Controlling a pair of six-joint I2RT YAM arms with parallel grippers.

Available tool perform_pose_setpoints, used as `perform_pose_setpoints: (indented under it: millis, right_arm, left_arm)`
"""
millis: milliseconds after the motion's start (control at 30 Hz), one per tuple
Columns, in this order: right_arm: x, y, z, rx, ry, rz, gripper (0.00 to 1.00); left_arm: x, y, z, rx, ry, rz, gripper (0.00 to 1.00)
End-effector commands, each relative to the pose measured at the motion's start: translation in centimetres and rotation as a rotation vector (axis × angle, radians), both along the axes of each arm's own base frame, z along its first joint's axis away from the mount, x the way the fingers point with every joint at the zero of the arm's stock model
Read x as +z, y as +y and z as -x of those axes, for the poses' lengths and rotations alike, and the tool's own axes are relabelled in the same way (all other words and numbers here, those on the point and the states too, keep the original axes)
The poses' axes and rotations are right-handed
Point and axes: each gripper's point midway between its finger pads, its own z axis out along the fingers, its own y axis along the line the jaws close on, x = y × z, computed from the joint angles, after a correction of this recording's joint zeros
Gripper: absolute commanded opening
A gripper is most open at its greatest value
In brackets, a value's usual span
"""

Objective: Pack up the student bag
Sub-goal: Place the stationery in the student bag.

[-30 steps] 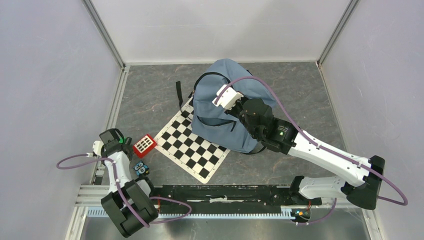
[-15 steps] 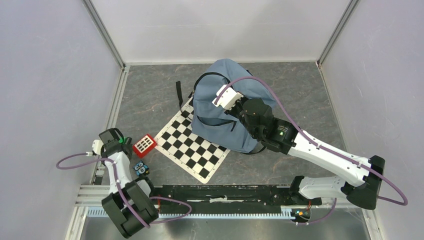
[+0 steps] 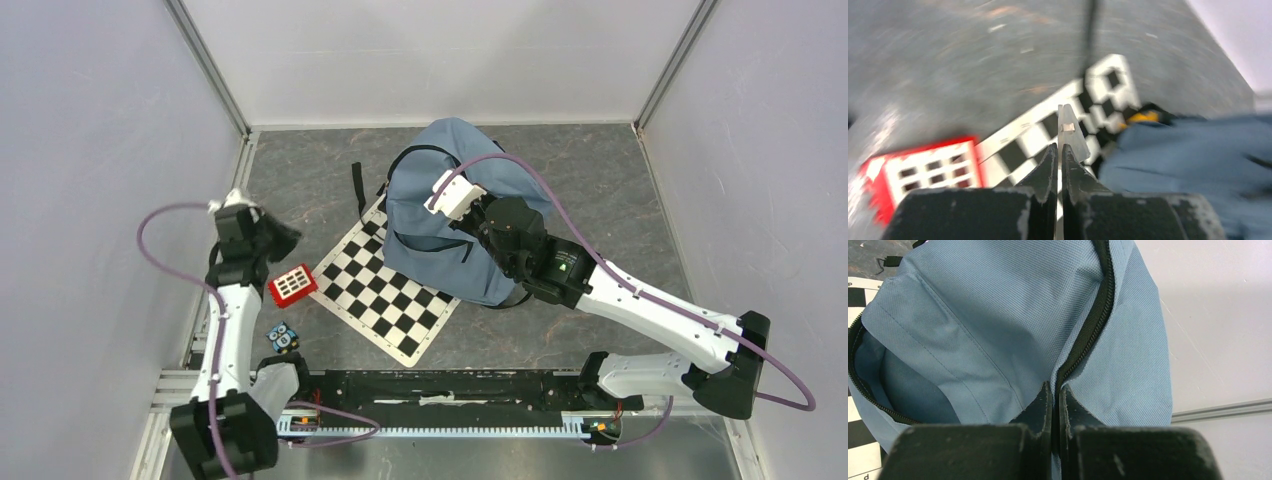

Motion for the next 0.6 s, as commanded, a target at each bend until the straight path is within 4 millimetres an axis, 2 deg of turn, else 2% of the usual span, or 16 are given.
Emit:
perform_pose_setpoints:
  millis: [0,100,200,467,567]
  right_arm:
    - [2.2,0.7,0.4,0.034,-0.017,-0.067,0.00]
    - [2.0,0.7,0.4,0.032,-0.016,-0.064,0.00]
    - [2.2,0.8,0.4,0.034,-0.018,-0.066,0.00]
    - [2.6,1.2,0.5,0.051,-0.017,-0.090,0.00]
    - [2.6,1.3,0.4,0.050,-0.015,-0.086,0.00]
  left_arm:
    - [8.6,-7.9,-2.6,-0.459,-0.258,-0.094,0.03]
    - [12.2,-13.8,-1.4,-0.696,-0.399,-0.071,0.03]
    - [13.8,-17.5,0.2,-0.853,-0.495,-0.103,0.04]
    - [14.7,-24.0,3.5,-1.140,-0.616,-0.154,0.05]
    - [14.8,-25.5,3.6,-1.179,-0.624,-0.186,0.05]
